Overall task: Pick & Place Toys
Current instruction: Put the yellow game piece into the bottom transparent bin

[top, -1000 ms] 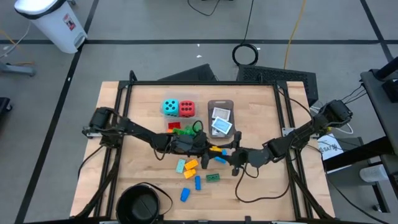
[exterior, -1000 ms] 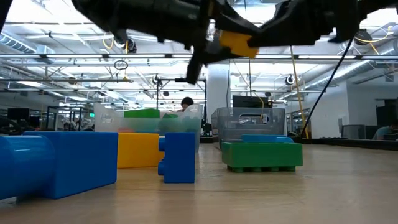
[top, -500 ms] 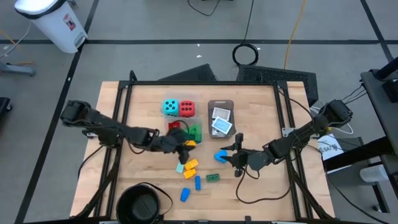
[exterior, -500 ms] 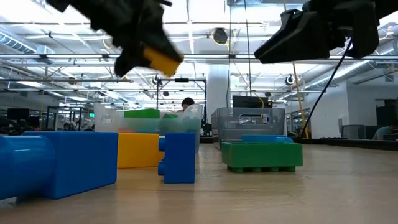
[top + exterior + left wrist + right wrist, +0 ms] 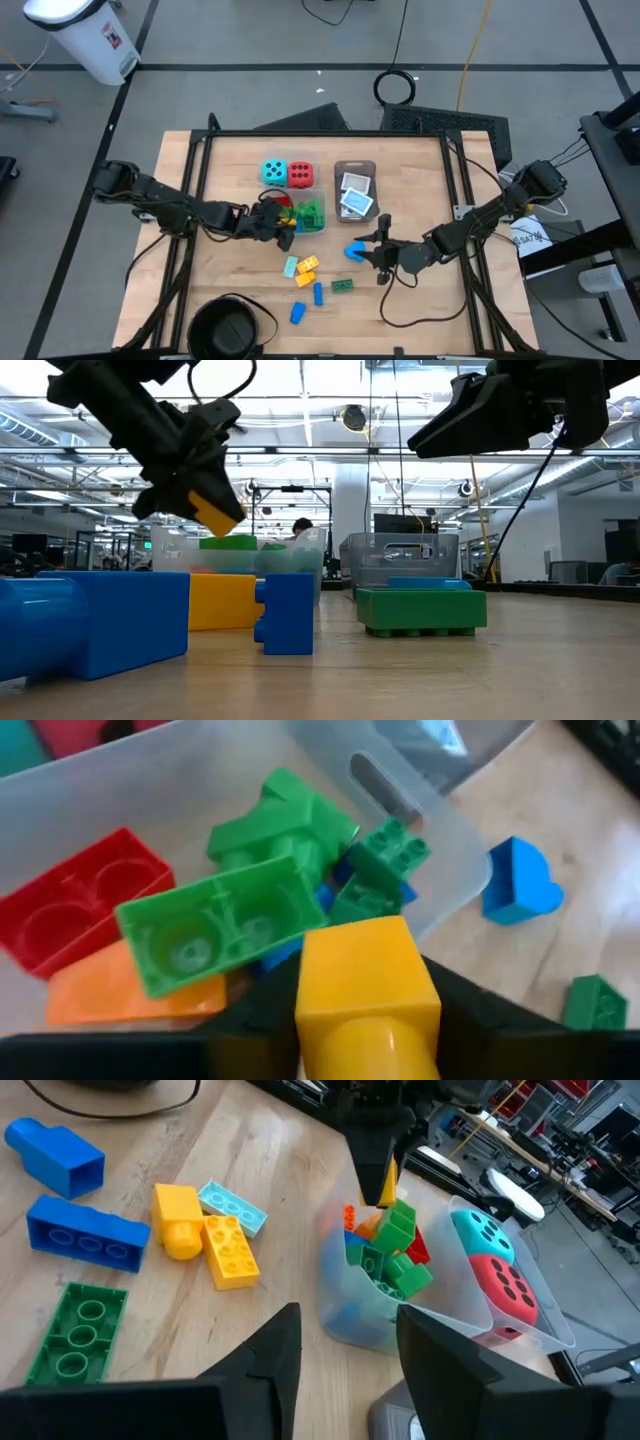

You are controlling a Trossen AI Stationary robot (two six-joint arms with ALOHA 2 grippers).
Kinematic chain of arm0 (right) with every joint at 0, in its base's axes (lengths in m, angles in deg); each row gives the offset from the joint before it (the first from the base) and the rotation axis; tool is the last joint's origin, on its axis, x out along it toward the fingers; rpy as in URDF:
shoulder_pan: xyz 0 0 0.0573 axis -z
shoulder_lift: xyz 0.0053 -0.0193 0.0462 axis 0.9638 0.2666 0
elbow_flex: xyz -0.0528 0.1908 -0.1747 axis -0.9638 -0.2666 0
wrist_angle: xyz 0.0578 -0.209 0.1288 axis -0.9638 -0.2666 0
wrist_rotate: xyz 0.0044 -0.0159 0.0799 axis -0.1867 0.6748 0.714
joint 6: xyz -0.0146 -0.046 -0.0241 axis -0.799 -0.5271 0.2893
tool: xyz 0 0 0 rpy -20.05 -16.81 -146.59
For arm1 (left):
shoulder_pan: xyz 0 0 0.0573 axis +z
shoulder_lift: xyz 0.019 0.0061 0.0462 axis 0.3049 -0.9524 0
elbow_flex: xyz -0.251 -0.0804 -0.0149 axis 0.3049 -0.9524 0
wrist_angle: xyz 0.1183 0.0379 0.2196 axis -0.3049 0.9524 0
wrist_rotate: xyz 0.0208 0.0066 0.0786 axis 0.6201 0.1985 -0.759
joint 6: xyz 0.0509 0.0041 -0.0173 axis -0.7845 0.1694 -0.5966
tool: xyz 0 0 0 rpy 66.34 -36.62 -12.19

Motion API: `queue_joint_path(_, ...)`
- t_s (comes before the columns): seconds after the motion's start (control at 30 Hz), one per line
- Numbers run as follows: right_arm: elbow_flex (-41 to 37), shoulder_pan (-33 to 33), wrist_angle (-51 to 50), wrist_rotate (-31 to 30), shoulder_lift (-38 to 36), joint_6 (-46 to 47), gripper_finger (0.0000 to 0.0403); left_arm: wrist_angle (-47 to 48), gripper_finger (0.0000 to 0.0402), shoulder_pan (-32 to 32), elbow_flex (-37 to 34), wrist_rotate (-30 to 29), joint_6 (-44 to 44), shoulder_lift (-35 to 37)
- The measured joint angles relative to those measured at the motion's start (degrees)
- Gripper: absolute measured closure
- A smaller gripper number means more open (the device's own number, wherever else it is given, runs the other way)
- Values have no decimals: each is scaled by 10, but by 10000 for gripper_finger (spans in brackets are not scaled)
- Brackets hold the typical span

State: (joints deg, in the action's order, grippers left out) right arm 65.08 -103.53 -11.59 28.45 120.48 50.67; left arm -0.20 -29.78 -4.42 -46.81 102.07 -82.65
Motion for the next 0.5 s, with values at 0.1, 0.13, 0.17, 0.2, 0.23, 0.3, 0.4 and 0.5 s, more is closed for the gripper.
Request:
queue_joint_path(0.1, 0, 0, 0, 15, 0, 4, 264, 4, 173, 2, 0, 4, -1, -1)
queue_joint_path(0.13, 0, 0, 0, 26, 0, 13, 261, 4, 143, 2, 0, 6, -5, -1)
queue_joint_path(0.17, 0, 0, -1, 38, 0, 21, 257, 2, 115, 2, 0, 6, -6, -1)
queue_joint_path(0.2, 0, 1, -1, 49, 0, 29, 253, 2, 90, 2, 0, 6, -6, -1)
queue_joint_path(0.23, 0, 3, 0, 62, 0, 35, 247, 3, 65, 2, 0, 6, -7, -1)
queue_joint_path(0.3, 0, 7, 1, 82, 2, 49, 233, 2, 25, 2, 0, 5, -13, -1)
queue_joint_path(0.4, -7, 15, 1, 113, 2, 76, 206, -2, 16, 3, 0, 2, -24, 4)
queue_joint_path(0.5, -24, 29, 0, 142, 2, 115, 174, 1, 42, 5, 1, 2, -21, 10)
